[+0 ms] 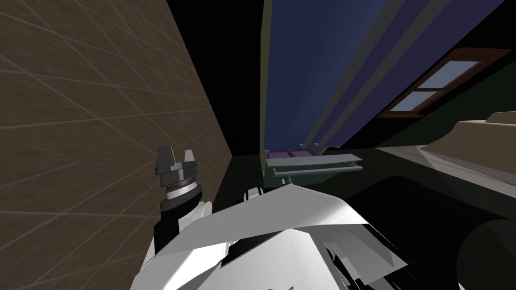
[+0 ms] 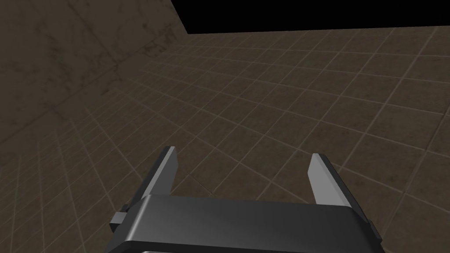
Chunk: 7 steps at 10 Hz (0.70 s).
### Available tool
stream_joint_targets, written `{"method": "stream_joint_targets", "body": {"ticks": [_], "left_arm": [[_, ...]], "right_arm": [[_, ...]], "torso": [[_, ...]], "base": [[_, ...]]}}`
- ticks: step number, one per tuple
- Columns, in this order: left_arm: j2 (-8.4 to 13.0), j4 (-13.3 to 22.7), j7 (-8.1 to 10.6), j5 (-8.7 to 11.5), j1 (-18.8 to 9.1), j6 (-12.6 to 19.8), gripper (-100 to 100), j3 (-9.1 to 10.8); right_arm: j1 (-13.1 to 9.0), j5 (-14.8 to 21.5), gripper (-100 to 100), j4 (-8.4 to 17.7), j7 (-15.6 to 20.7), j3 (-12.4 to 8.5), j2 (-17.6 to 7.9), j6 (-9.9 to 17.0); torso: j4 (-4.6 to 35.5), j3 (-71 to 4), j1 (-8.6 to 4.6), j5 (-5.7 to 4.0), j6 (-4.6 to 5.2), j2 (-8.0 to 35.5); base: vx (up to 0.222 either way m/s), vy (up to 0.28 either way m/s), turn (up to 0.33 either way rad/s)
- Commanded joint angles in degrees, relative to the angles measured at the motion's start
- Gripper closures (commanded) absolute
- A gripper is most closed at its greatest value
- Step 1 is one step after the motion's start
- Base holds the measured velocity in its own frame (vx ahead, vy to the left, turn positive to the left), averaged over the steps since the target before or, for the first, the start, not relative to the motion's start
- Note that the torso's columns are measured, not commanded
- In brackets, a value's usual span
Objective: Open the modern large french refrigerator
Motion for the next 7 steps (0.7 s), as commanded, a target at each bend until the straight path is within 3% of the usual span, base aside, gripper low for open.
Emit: {"method": "stream_joint_targets", "body": {"ticks": [1, 6, 7], "left_arm": [[0.0, 0.0, 0.00, 0.0, 0.0, 0.0, 0, 0.00], [0.0, 0.0, 0.00, 0.0, 0.0, 0.0, 0, 0.00], [0.0, 0.0, 0.00, 0.0, 0.0, 0.0, 0, 0.00]], "right_arm": [[-0.9, 0.8, -100, 2.7, -2.5, 0.7, -0.5, 1.1], [-2.6, 2.4, -100, 7.7, -7.2, 2.2, -2.7, 3.3], [-2.5, 2.1, -100, 7.4, -6.7, 2.0, -2.3, 3.0]], "torso": [[0.0, 0.0, 0.03, 0.01, 0.00, 0.0], [0.0, 0.0, -0.03, -0.01, -0.01, 0.0], [0.0, 0.0, 0.00, 0.00, 0.00, 0.0]], "base": [[-0.019, -0.041, 0.063], [-0.016, -0.051, 0.070], [-0.010, -0.027, 0.010]]}}
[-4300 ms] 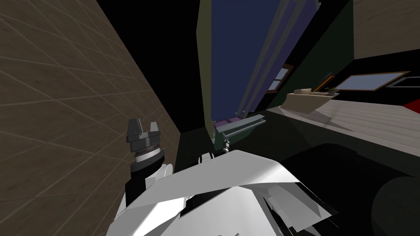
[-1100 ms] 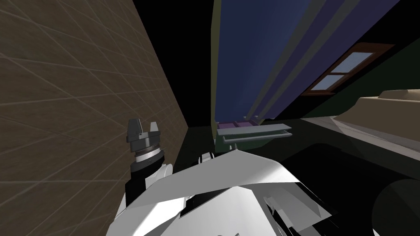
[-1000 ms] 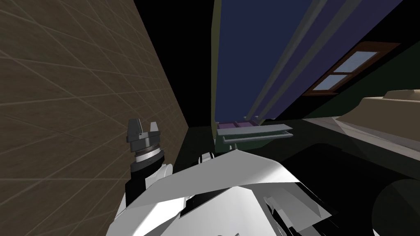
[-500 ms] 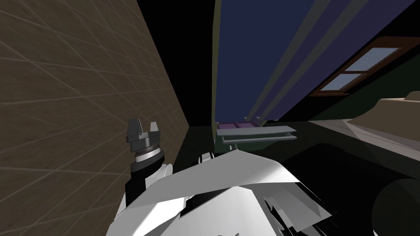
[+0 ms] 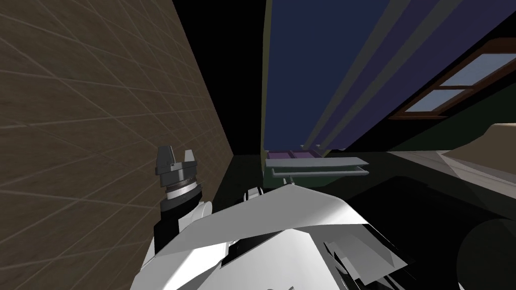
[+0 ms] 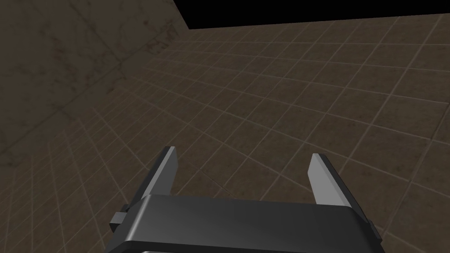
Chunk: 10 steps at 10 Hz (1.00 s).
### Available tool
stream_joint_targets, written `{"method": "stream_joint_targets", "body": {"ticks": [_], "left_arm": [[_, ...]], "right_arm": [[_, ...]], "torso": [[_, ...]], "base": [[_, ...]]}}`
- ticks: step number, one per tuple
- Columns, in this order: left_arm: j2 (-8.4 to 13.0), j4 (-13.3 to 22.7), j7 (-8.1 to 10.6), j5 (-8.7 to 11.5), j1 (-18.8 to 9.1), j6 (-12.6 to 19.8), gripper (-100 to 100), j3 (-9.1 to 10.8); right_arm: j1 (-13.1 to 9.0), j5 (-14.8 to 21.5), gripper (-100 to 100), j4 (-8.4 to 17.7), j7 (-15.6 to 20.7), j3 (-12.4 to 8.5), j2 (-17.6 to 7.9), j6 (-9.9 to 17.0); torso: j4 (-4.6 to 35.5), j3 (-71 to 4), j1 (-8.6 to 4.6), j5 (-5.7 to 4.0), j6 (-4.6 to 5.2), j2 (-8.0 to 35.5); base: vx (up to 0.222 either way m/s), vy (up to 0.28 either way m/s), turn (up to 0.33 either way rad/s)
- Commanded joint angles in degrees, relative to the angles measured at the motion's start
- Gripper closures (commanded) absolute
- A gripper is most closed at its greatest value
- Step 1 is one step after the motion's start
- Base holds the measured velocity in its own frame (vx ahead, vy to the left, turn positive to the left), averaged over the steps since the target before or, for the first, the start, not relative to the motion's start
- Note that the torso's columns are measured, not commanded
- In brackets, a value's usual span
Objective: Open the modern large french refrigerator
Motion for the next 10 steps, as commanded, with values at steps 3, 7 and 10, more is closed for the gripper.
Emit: {"method": "stream_joint_targets", "body": {"ticks": [3, 7, 10], "left_arm": [[0.0, 0.0, 0.00, 0.0, 0.0, 0.0, 0, -0.01], [0.0, 0.0, 0.00, 0.0, 0.0, 0.0, 0, -0.01], [0.0, 0.0, 0.00, 0.0, 0.0, 0.0, 0, 0.00]], "right_arm": [[-1.1, -1.5, -100, -0.9, -1.9, -0.3, -3.3, -2.5], [-0.8, -1.0, 100, -0.5, -1.3, -0.2, -2.2, -1.6], [-0.1, 0.0, 100, 0.2, -0.3, 0.0, -0.1, 0.1]], "torso": [[0.0, 0.0, 0.18, 0.06, 0.00, 0.0], [0.0, 0.0, -0.11, -0.03, 0.00, 0.0], [0.0, 0.0, -0.23, -0.09, 0.08, 0.1]], "base": [[-0.006, 0.043, 0.038], [0.005, 0.025, 0.002], [0.004, -0.065, -0.038]]}}
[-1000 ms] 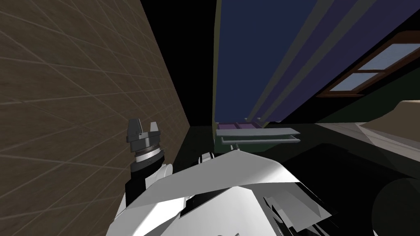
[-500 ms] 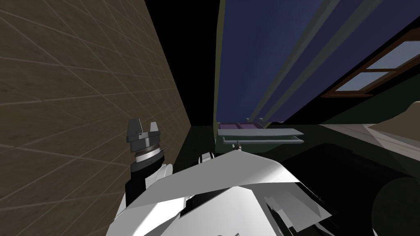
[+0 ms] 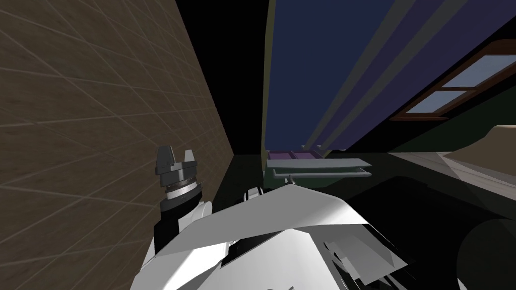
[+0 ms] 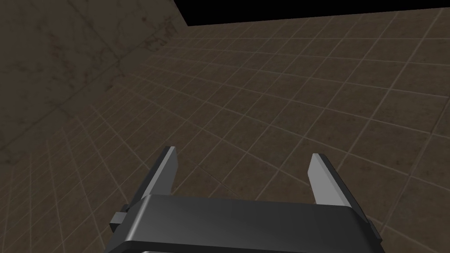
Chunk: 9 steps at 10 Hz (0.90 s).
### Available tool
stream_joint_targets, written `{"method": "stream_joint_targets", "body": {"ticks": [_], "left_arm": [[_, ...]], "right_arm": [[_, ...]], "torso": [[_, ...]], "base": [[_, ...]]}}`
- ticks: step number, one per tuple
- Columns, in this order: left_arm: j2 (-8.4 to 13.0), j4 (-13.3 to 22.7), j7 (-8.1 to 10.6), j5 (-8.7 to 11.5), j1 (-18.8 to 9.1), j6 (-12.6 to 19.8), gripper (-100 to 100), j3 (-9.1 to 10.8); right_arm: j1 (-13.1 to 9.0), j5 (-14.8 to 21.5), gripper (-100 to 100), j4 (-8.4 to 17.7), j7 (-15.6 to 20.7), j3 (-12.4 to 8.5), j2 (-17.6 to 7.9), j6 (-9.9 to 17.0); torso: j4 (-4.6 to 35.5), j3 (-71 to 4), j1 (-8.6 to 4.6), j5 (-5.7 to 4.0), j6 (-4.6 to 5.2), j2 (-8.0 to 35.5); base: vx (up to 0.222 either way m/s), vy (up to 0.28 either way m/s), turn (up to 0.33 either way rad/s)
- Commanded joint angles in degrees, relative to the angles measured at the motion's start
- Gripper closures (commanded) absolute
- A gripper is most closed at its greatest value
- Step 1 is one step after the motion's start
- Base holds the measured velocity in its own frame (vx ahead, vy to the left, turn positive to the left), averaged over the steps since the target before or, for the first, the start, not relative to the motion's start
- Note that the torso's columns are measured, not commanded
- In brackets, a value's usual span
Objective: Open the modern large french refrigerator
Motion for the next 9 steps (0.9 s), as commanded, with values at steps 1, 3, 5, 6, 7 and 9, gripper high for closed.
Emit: {"method": "stream_joint_targets", "body": {"ticks": [1, 3, 5, 6, 7, 9], "left_arm": [[0.0, 0.0, 0.00, 0.0, 0.0, 0.0, 0, 0.00], [0.0, 0.0, 0.00, 0.0, 0.0, 0.0, 0, -0.01], [0.0, 0.0, 0.00, 0.0, 0.0, 0.0, 0, -0.01], [0.0, 0.0, 0.00, 0.0, 0.0, 0.0, 0, -0.01], [0.0, 0.0, 0.00, 0.0, 0.0, 0.0, 0, -0.01], [0.0, 0.0, 0.00, 0.0, 0.0, 0.0, 0, -0.01]], "right_arm": [[-0.1, 0.5, 100, -1.4, 0.2, 0.1, 1.6, 1.4], [-0.1, 0.5, 100, 1.8, 0.2, 0.1, 1.6, 1.4], [-0.6, 0.1, 100, 2.5, -1.6, 0.0, 0.5, 1.6], [-0.6, 0.1, 100, 2.2, -1.6, 0.0, 0.5, 1.6], [-0.6, 0.1, 100, 0.4, -1.6, 0.0, 0.5, 1.6], [-0.6, 0.1, 100, 2.5, -1.6, 0.0, 0.5, 1.6]], "torso": [[0.0, 0.0, 0.07, 0.08, 0.01, 0.0], [0.1, 0.0, 0.34, 0.11, -0.09, 0.0], [0.0, -0.1, 0.17, 0.04, -0.07, -0.1], [0.0, 0.0, 0.25, 0.15, 0.02, 0.1], [0.1, 0.0, 0.34, 0.14, -0.04, 0.1], [0.1, -0.1, 0.35, 0.17, -0.20, -0.1]], "base": [[-0.008, -0.038, -0.022], [0.000, -0.006, 0.013], [-0.023, 0.030, 0.016], [-0.063, 0.078, -0.010], [-0.044, 0.042, -0.032], [-0.007, 0.002, 0.010]]}}
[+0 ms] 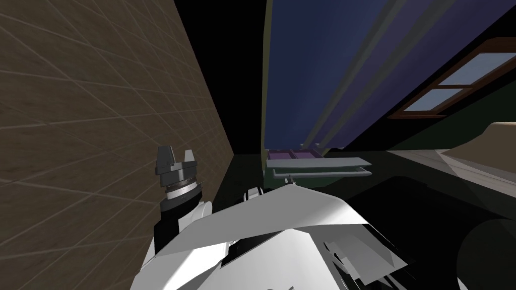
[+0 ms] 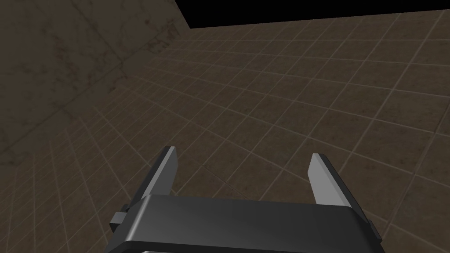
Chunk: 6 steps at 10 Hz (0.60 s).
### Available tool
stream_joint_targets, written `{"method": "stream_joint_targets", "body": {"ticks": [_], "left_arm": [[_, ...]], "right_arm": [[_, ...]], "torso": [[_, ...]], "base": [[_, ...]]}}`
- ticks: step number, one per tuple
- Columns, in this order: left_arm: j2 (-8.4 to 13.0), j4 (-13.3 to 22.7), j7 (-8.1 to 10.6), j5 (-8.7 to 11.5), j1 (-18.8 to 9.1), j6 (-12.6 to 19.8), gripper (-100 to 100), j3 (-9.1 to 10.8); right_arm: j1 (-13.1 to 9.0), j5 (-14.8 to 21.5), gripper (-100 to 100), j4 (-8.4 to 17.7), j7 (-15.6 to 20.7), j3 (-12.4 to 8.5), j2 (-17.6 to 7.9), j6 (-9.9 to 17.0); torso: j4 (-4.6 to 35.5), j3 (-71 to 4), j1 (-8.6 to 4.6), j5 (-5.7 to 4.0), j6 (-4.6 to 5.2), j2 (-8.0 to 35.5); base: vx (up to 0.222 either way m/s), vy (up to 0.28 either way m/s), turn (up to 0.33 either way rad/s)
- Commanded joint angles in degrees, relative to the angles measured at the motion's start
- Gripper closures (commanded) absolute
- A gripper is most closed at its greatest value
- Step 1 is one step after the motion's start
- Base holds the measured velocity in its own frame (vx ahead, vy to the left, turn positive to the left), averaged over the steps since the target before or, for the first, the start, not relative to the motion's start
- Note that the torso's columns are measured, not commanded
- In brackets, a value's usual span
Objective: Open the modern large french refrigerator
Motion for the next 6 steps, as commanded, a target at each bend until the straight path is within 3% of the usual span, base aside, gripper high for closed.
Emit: {"method": "stream_joint_targets", "body": {"ticks": [1, 2, 3, 4, 5, 6], "left_arm": [[0.0, 0.0, 0.00, 0.0, 0.0, 0.0, 0, 0.00], [0.0, 0.0, 0.00, 0.0, 0.0, 0.0, 0, 0.00], [0.0, 0.0, 0.00, 0.0, 0.0, 0.0, 0, -0.01], [0.0, 0.0, 0.00, 0.0, 0.0, 0.0, 0, -0.01], [0.0, 0.0, 0.00, 0.0, 0.0, 0.0, 0, 0.00], [0.0, 0.0, 0.00, 0.0, 0.0, 0.0, 0, -0.01]], "right_arm": [[-0.9, 0.0, 100, 2.9, -0.9, 0.0, 0.4, 0.8], [-0.6, -0.3, 100, 2.5, -2.0, 0.0, -1.2, 0.2], [-0.6, -0.3, 100, 1.5, -2.0, 0.0, -1.2, 0.2], [-0.6, -0.3, 100, 2.5, -2.0, 0.0, -1.2, 0.2], [-0.2, -0.7, 100, 2.0, -3.1, 0.0, -2.8, -0.4], [-0.2, -0.7, 100, -0.4, -3.1, 0.0, -2.8, -0.4]], "torso": [[-0.1, 0.0, -0.04, 0.00, 0.08, 0.0], [-0.1, 0.0, -0.09, -0.03, 0.11, -0.1], [-0.1, 0.1, 0.09, 0.05, 0.17, 0.1], [-0.1, 0.1, 0.07, -0.04, 0.08, 0.2], [-0.1, 0.1, -0.05, -0.03, 0.07, 0.1], [0.0, 0.1, 0.09, 0.12, 0.14, 0.2]], "base": [[0.010, -0.003, 0.007], [-0.034, 0.072, 0.028], [-0.055, 0.072, -0.023], [-0.036, 0.033, -0.004], [-0.060, 0.084, 0.036], [-0.069, 0.073, -0.023]]}}
